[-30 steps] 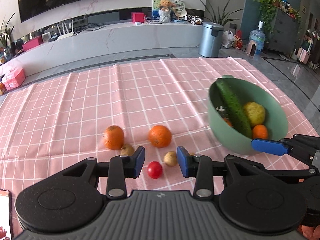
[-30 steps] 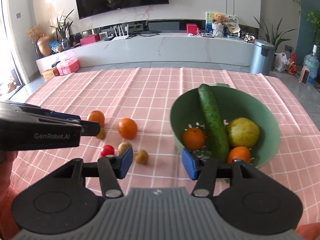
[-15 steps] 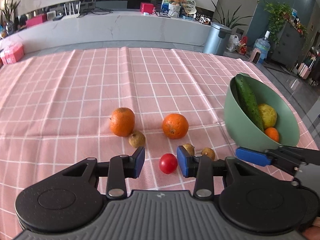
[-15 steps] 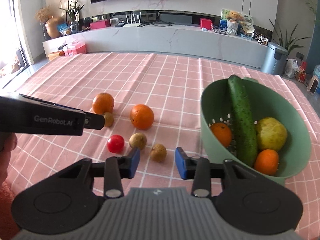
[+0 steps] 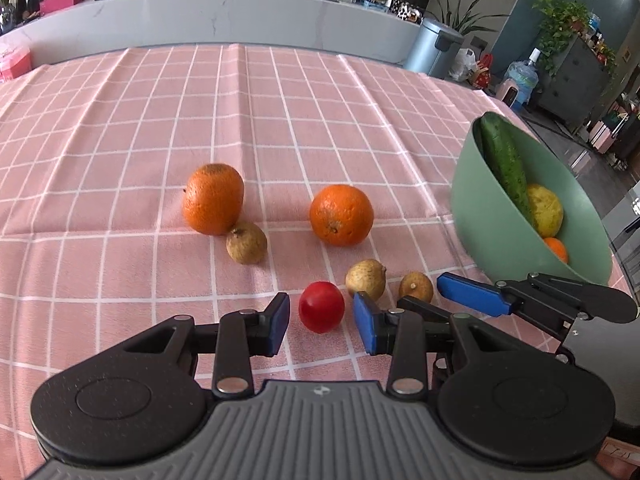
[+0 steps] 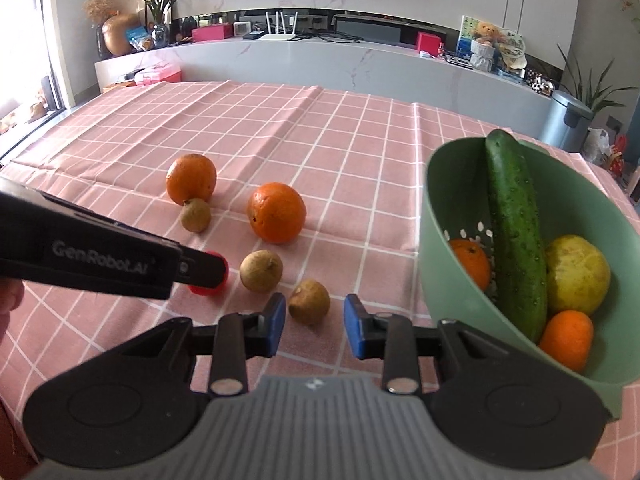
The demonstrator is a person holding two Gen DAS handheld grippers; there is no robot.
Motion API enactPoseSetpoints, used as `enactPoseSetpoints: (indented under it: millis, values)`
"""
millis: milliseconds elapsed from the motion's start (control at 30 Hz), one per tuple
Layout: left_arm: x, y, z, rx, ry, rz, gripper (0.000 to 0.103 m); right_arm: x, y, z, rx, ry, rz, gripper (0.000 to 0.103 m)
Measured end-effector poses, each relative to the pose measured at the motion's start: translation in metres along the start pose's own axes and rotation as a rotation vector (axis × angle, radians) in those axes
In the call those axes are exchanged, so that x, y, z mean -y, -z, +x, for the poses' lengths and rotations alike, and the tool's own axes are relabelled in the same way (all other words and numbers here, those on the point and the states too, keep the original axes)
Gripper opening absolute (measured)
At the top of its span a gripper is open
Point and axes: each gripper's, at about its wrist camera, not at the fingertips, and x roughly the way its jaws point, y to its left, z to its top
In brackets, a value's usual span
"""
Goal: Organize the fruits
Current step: 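Grasp the red cherry tomato with the left gripper while the right gripper grasps a brown kiwi, then carry the tomato and kiwi into the colander and open both grippers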
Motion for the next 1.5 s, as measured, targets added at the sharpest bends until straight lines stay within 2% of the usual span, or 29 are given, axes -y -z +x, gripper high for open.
enactPoseSetpoints:
  millis: [200,300,567,700,867,1000,1133,1333,1500]
  values:
    - [-0.002,0.000,0.004,-0.009,0.004,-0.017,0.037,0.001,0.002,0.008,0.002,-0.021,0.006,0.028]
    - [-0.002,0.000,0.004,-0.015,0.005,-0.019,0.033,0.001,0.002,0.011,-0.003,-0.022,0.007,0.020]
    - [0.000,0.001,0.003,-0.014,0.007,-0.018,0.028,-0.001,0.003,0.004,0.004,-0.027,-0.006,0.020]
    - [0.002,0.002,-0.010,0.012,0.016,-0.028,0.028,-0.001,0.001,-0.010,0.016,-0.029,-0.017,0.020]
    - [0.013,-0.001,-0.037,0.063,0.068,-0.044,0.028,0.002,-0.001,-0.040,0.052,-0.031,-0.035,0.020]
    - [0.036,-0.011,-0.056,0.086,0.130,-0.016,0.028,0.011,-0.004,-0.072,0.099,-0.039,-0.050,0.020]
    - [0.065,-0.023,-0.063,0.084,0.154,0.032,0.028,0.031,-0.009,-0.098,0.121,-0.010,-0.048,0.020]
    - [0.107,-0.042,-0.047,0.023,0.126,0.103,0.028,0.070,-0.018,-0.109,0.065,0.055,-0.026,0.020]
    - [0.130,-0.056,-0.024,-0.049,0.114,0.174,0.028,0.100,-0.026,-0.096,-0.051,0.040,0.012,0.020]
